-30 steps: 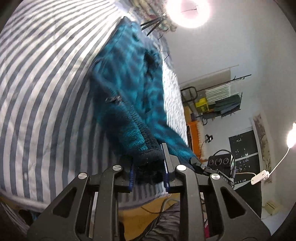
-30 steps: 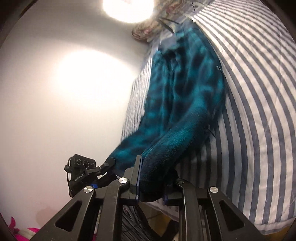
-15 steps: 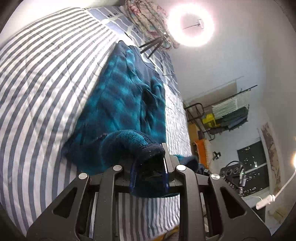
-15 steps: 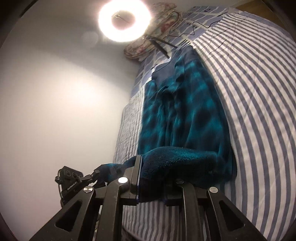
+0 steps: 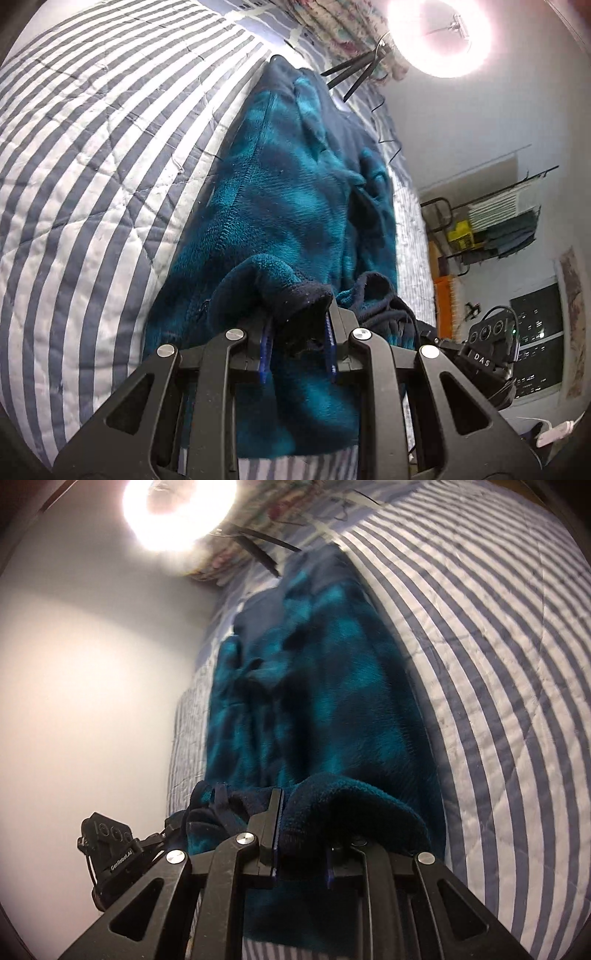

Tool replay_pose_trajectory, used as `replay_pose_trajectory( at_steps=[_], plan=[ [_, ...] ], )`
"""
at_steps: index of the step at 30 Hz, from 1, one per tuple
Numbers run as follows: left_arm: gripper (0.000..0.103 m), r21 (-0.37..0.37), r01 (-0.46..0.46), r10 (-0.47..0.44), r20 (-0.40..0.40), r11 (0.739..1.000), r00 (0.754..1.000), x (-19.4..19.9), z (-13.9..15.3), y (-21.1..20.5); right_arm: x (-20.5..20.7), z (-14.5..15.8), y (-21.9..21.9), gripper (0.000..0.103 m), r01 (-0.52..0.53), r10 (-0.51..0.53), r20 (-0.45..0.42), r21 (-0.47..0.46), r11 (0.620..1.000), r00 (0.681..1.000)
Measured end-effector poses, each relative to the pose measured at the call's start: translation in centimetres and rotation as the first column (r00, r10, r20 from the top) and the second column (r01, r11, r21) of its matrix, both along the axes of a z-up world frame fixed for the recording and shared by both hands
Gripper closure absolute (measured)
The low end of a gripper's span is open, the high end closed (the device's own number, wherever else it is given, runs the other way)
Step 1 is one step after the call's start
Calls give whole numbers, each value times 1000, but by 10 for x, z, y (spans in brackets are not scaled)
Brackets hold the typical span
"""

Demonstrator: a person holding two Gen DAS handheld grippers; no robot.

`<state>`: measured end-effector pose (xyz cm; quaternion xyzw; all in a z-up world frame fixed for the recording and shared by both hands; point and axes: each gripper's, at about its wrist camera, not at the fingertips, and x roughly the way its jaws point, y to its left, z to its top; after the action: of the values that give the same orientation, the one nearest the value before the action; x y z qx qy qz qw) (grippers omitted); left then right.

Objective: Fold large clothes
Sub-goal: 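Lift the hem with both grippers and fold it toward the collar, then lay the folded hem down and open both grippers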

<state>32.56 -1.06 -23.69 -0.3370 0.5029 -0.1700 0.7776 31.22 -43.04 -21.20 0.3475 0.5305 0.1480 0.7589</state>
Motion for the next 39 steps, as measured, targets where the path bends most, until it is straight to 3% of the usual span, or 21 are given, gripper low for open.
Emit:
replay_pose_trajectory(
  at_steps=[5,10,12,14,17,19,21,23,26,29,32,37,39],
  plan=[
    [79,22,21,-21,-20,1000,1000,11,-7,-4,10,-11,-5,84,4,-2,-36,60,998,999],
    [68,-66,56,-61,-89,996,994,20,-4,5,10,-7,-19,77,16,-4,-65,174,985,998],
    [61,-104,62,-72,-97,993,993,21,2,9,6,1,-28,64,18,-7,-46,246,969,999],
    [42,-147,63,-77,-93,987,993,23,6,13,2,10,-36,33,35,-29,-25,292,956,999],
    [40,-169,47,-63,-93,985,994,25,14,18,-3,25,-47,31,40,-44,5,323,946,999],
    [40,-196,51,-67,-78,979,995,24,22,23,-8,40,-48,33,-2,-18,69,269,963,997],
    [40,-205,67,-74,-26,977,997,20,34,30,-18,57,-44,34,-57,41,146,105,993,988],
    [40,-167,88,-83,35,982,996,13,45,40,-25,62,-39,38,-99,98,184,-5,995,978],
    [40,15,121,-122,132,993,984,-4,55,51,-35,56,-31,39,-149,186,215,-176,973,959],
    [40,161,178,-201,143,971,969,-14,44,49,-35,42,-23,39,-168,237,212,-298,940,948],
    [40,242,203,-237,122,949,964,-11,29,40,-27,33,-18,39,-161,239,200,-341,926,950],
    [40,282,251,-304,160,926,939,5,24,14,-13,31,-3,39,-166,258,209,-375,912,943],
    [50,288,261,-318,169,921,933,11,23,6,-5,30,8,45,-185,287,194,-419,889,938]
  ],
)
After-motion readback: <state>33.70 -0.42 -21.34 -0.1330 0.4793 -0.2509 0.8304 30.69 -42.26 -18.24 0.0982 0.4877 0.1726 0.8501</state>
